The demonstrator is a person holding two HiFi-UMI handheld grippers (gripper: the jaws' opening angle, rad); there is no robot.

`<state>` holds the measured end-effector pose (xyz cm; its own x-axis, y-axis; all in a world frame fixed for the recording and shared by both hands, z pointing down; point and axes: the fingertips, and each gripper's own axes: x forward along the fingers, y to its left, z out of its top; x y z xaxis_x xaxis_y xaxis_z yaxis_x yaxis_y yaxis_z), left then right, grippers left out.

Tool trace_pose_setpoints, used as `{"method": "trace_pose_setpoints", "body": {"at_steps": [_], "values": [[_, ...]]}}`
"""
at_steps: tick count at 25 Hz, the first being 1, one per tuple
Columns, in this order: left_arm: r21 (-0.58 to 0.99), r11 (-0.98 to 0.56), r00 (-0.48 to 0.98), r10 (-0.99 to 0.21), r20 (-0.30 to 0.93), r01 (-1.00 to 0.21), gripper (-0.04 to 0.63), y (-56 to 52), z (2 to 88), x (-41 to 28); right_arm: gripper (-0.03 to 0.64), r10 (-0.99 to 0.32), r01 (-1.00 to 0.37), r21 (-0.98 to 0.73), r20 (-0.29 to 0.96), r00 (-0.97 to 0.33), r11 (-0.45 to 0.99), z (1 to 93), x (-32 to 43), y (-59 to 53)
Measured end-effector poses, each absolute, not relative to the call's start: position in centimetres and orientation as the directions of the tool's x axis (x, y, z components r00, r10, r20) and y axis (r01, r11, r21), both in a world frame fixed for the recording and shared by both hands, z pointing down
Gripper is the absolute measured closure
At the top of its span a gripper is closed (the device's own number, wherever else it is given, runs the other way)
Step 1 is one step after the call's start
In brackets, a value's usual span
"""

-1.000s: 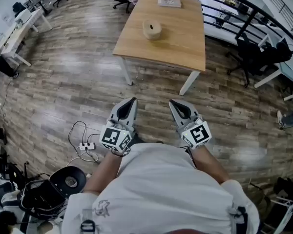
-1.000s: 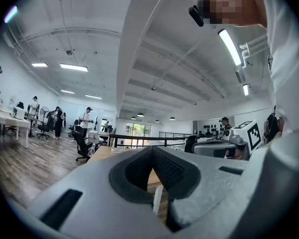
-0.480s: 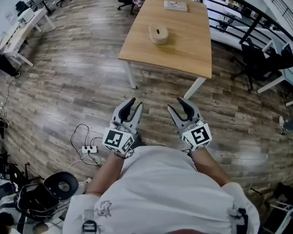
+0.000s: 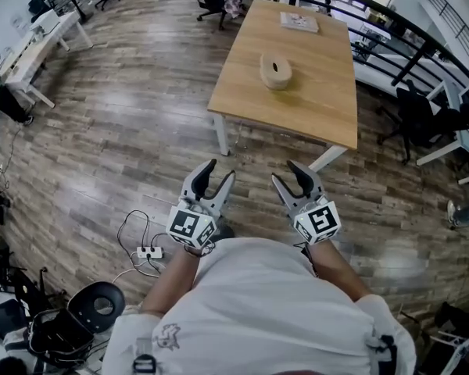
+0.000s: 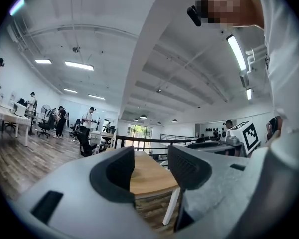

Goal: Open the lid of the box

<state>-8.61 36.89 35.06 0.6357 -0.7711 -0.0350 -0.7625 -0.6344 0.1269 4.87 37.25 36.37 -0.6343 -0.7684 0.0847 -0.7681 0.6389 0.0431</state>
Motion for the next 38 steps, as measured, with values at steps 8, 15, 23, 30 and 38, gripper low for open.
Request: {"method": "trace_pose_setpoints", "body": {"at_steps": [8, 15, 23, 30, 38], "values": [[0.093, -0.647, 0.649, -0.761, -0.016, -0.756, 0.393, 31.6, 33.9, -16.6, 0.414, -0.761, -0.759, 0.065, 0.087, -0.642, 0.648, 35.5, -2.8, 31.5], [0.095, -0.621, 0.625, -0.781, 0.009, -0.778, 0.393, 29.4, 34.8, -20.3, 0.414, -0.743, -0.743, 0.046, 0.116, -0.66, 0.667, 36.8, -5.8, 28.1], [0.085, -0.576, 0.58, -0.815, 0.02, -0.813, 0.393, 24.9, 35.7, -22.4, 0.414, -0.705, -0.705, 0.036, 0.104, -0.702, 0.708, 37.7, -8.3, 22.0], [0.07, -0.55, 0.552, -0.833, 0.023, -0.832, 0.393, 17.4, 35.3, -22.0, 0.414, -0.677, -0.678, 0.021, 0.091, -0.73, 0.734, 37.6, -8.5, 13.6], [0.044, -0.578, 0.579, -0.815, 0.025, -0.815, 0.393, 8.0, 34.7, -18.9, 0.413, -0.702, -0.701, 0.028, 0.059, -0.71, 0.712, 36.8, -5.3, 4.0]]}}
